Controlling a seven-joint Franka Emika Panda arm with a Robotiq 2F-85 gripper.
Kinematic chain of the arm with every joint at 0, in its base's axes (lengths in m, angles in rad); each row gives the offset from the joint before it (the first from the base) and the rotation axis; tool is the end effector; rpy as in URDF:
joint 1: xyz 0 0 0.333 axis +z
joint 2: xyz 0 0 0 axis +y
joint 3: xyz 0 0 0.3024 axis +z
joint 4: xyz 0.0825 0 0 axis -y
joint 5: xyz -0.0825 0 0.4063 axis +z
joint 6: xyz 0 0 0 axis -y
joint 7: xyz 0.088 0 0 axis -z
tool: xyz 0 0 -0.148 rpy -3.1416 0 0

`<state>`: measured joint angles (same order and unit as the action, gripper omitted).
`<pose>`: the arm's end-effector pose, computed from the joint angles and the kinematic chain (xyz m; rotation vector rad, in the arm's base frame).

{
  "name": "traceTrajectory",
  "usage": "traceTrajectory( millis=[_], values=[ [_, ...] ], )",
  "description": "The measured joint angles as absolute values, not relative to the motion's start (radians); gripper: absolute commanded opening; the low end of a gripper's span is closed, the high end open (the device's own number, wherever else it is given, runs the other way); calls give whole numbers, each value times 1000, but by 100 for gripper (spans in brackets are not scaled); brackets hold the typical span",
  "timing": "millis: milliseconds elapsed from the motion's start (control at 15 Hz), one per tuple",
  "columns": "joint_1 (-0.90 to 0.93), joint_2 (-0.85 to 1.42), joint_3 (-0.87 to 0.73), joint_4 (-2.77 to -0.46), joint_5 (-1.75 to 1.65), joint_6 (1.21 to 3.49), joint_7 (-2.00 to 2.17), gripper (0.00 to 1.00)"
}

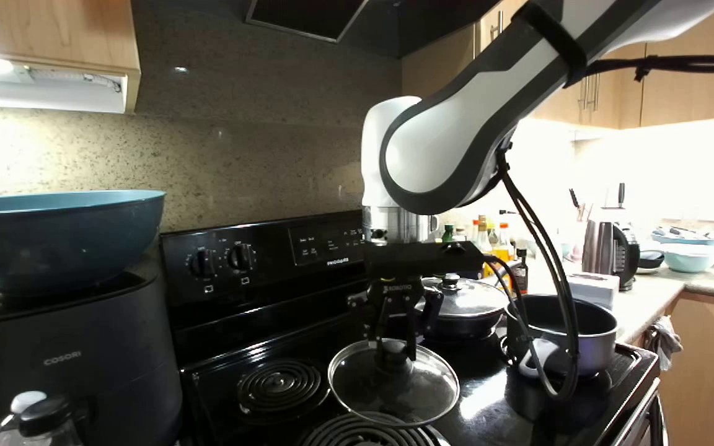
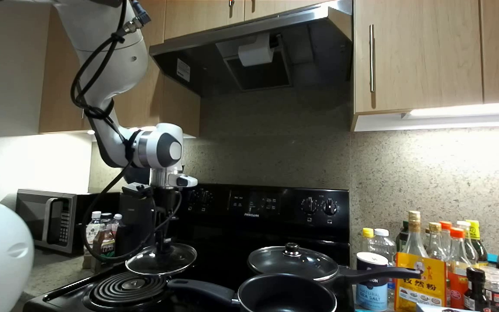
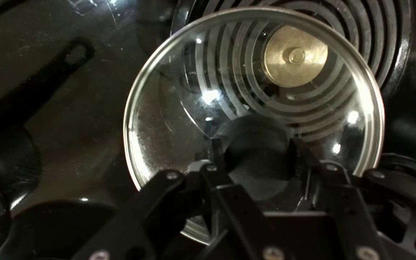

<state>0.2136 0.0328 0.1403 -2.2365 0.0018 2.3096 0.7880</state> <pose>0.5163 0.1910 0.2903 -3.0408 0.6727 -0.0482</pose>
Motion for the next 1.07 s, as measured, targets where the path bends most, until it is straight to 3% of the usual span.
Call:
traceTrajectory(
  millis=[600,667,1067],
  values=[
    [146,-78,112,-2214,-49,2302,837,23],
    [131,-95,108,-2218,-65,2302,861,48],
    [99,-142,106,-2243,-82,2302,911,48]
  ],
)
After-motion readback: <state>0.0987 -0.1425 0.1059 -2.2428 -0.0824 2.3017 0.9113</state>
